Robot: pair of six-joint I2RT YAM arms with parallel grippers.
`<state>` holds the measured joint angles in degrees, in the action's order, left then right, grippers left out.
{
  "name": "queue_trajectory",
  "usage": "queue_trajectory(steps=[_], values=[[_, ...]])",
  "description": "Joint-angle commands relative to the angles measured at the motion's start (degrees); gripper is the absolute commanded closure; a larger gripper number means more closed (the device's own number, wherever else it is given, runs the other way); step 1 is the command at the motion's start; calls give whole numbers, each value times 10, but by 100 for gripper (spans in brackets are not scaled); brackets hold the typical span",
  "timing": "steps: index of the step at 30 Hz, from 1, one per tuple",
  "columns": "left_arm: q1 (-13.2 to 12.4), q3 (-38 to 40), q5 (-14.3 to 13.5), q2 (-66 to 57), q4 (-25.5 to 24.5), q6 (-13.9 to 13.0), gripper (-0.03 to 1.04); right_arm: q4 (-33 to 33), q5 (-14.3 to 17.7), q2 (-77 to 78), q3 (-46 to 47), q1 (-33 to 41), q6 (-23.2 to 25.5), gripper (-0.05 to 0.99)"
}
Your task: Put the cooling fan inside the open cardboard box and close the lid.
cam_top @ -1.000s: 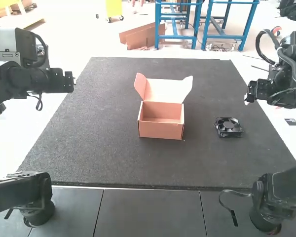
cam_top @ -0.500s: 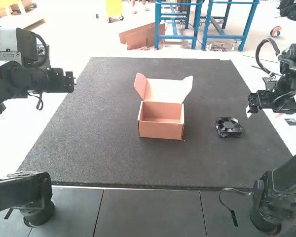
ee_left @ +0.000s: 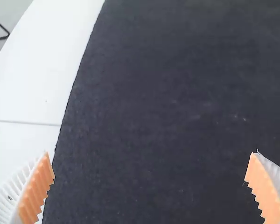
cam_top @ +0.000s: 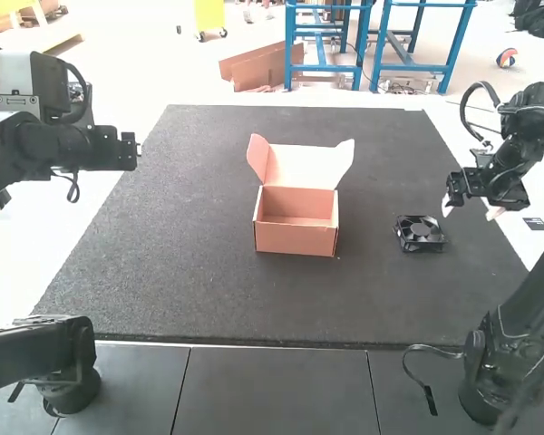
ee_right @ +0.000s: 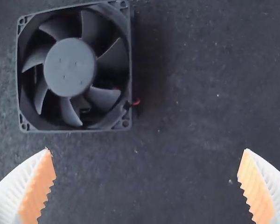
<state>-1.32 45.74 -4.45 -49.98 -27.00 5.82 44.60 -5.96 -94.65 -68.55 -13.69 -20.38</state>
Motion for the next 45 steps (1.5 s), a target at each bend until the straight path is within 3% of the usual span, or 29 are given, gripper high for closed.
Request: queue_trajectory(steps=[1, 6, 15, 45], values=[[4, -2, 8, 2, 6, -6, 4, -2, 45, -23, -29, -5, 4, 3], [5, -5, 8, 0, 16, -6, 4, -5, 54, -71, -65, -5, 27, 3], [4, -6, 8, -3, 22, -6, 4, 29, 34, -149, -119, -5, 57, 3], [2, -6, 8, -7, 32, -6, 4, 43, 20, -232, -147, 8, 73, 4]])
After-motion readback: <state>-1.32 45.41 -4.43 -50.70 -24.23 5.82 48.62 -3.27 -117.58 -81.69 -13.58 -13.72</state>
